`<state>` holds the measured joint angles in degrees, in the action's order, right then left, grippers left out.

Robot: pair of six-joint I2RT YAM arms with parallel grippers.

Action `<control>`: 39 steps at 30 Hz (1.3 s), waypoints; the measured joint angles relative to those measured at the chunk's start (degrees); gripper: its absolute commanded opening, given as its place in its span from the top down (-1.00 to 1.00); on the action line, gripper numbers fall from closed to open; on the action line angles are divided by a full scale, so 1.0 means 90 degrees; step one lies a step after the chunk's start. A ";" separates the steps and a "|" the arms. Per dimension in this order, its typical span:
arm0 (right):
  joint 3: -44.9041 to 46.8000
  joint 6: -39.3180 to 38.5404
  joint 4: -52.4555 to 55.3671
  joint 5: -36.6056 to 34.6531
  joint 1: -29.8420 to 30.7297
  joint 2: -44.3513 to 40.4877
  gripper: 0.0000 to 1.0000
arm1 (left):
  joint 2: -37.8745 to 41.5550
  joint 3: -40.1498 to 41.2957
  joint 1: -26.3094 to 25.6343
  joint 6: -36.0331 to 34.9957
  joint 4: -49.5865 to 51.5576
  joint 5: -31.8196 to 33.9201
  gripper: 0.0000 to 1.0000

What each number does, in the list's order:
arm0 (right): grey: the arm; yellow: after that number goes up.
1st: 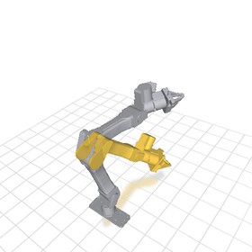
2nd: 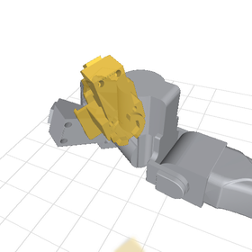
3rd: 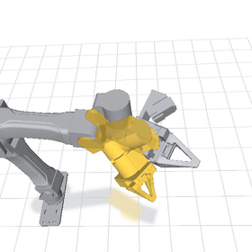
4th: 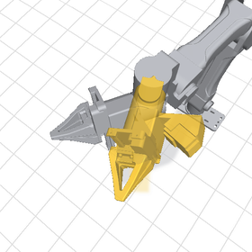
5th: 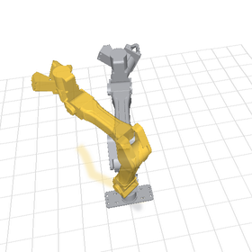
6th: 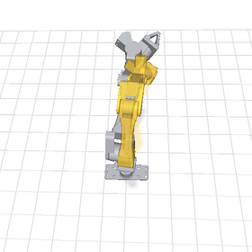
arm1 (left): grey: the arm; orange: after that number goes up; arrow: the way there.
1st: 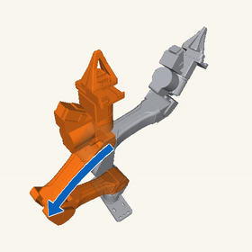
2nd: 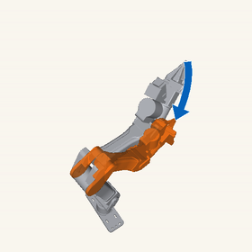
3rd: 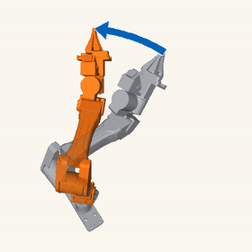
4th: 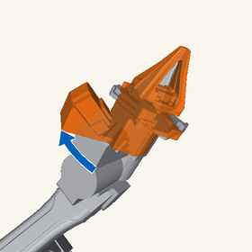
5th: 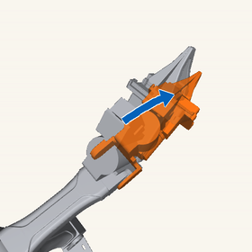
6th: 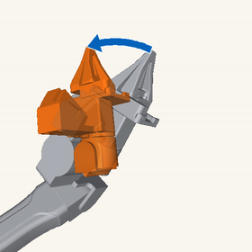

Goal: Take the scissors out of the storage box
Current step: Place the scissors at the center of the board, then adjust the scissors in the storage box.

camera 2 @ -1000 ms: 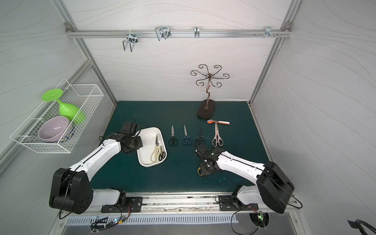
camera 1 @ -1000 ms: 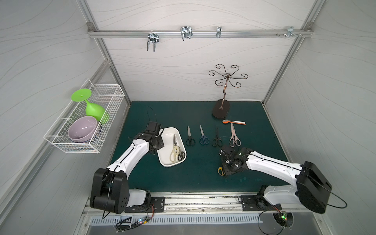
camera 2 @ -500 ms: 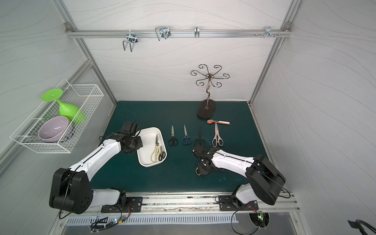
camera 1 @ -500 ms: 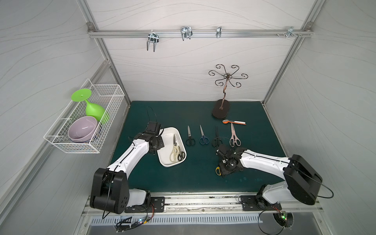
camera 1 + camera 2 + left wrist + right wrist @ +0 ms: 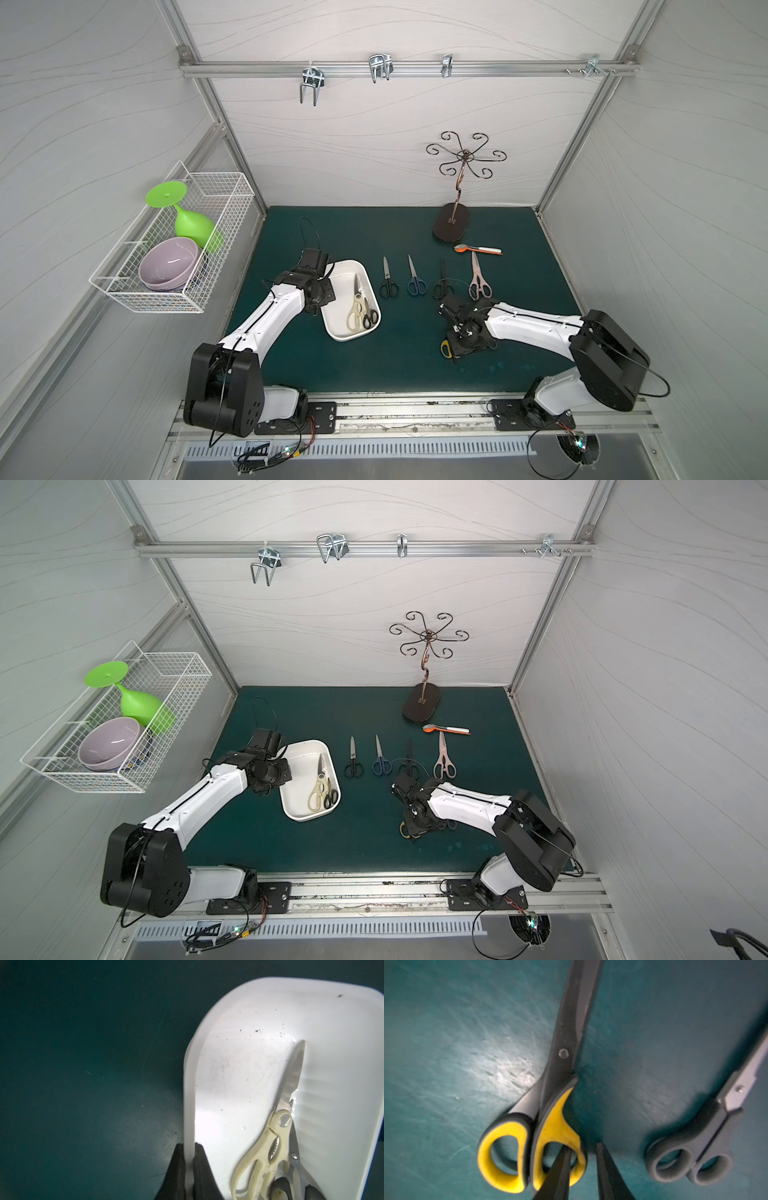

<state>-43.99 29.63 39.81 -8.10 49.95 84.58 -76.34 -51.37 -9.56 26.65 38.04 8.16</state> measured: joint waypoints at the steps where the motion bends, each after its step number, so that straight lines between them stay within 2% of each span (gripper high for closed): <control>1: -0.0049 -0.0012 0.0022 0.0000 0.0000 -0.0002 0.43 | 0.0000 0.0000 0.0000 0.0000 0.0000 0.0000 1.00; 11: -0.1285 -0.0216 0.0471 -0.0092 0.0002 -0.0323 0.41 | 0.0000 0.0000 0.0000 -0.0005 0.0000 0.0000 1.00; 15: -0.1758 -0.0287 0.0352 0.0153 0.0032 -0.0243 0.41 | 0.0002 0.0000 0.0000 -0.0005 0.0000 -0.0002 1.00; 20: -0.2531 -0.0381 -0.0051 0.0661 0.0233 0.0520 0.41 | 0.0002 0.0000 0.0000 -0.0002 0.0000 -0.0002 1.00; 31: -0.4158 -0.0991 -0.0515 0.1304 0.1273 0.2076 0.39 | 0.0015 0.0000 0.0000 0.0005 -0.0002 -0.0012 1.00; 33: -0.4352 -0.1027 -0.0495 0.1265 0.1336 0.2244 0.28 | 0.0015 0.0000 0.0000 0.0007 -0.0002 -0.0015 1.00; 34: -0.4469 -0.1071 -0.0464 0.1185 0.1348 0.2341 0.10 | 0.0015 0.0000 0.0000 0.0007 -0.0002 -0.0017 1.00; 39: -0.5202 -0.1231 -0.0119 0.0420 0.1367 0.2885 0.07 | 0.0015 0.0000 0.0000 0.0010 -0.0002 -0.0032 1.00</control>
<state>-90.80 18.55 38.74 -4.32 62.26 110.54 -76.20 -51.37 -9.56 26.74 38.02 7.88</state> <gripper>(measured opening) 0.468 0.084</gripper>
